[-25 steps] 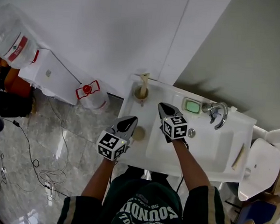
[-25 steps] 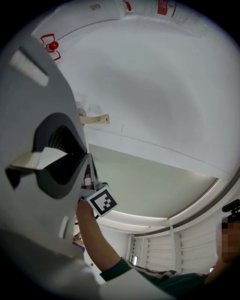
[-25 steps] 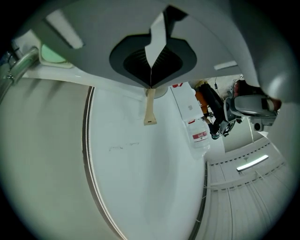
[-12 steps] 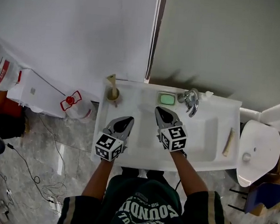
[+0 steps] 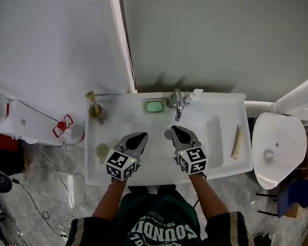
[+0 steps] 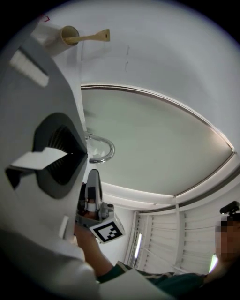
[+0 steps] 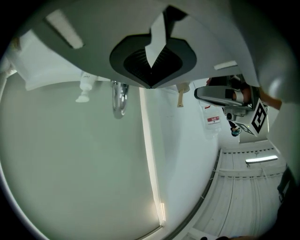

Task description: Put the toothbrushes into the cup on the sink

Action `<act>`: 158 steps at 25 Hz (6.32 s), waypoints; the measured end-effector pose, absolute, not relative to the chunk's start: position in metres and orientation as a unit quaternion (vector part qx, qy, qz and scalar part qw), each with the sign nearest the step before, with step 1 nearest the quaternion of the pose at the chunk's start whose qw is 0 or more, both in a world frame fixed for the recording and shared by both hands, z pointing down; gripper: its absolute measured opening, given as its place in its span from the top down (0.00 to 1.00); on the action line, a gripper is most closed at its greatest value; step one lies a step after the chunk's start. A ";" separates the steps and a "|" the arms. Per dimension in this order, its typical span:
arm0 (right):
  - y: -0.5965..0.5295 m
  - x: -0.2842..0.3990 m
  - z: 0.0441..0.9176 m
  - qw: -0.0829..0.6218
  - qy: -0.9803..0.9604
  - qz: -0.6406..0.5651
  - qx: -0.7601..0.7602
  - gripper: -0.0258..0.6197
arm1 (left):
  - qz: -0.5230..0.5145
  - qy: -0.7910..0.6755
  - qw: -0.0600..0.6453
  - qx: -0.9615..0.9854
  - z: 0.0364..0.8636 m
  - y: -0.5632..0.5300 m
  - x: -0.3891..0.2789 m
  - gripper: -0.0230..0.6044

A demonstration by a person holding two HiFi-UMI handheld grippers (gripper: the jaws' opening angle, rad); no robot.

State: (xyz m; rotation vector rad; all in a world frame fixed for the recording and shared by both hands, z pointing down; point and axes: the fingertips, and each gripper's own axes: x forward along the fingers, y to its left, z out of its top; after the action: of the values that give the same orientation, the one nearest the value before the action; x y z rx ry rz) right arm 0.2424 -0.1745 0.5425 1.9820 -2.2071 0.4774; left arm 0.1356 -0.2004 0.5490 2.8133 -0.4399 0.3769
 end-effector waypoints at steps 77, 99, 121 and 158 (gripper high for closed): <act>-0.014 0.542 0.739 0.287 -0.549 0.413 0.667 0.91 | 0.160 -0.249 0.166 0.941 0.576 -0.150 0.126 0.89; -0.197 0.152 0.676 0.311 -0.788 0.251 0.469 0.91 | 0.108 -0.352 0.179 0.912 0.561 -0.214 -0.072 0.89; -0.312 -0.076 0.513 0.065 -0.887 0.118 0.442 0.91 | 0.081 -0.408 0.187 0.890 0.567 -0.224 -0.206 0.89; -0.276 -0.093 0.637 0.135 -0.851 0.191 0.471 0.91 | 0.084 -0.389 0.197 0.896 0.578 -0.228 -0.230 0.89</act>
State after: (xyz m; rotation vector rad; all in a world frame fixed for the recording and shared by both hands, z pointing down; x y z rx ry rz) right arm -0.0934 -0.2758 0.6367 1.3644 -2.4655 0.5538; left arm -0.2300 -0.2278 0.5776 2.5076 -1.0893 0.2363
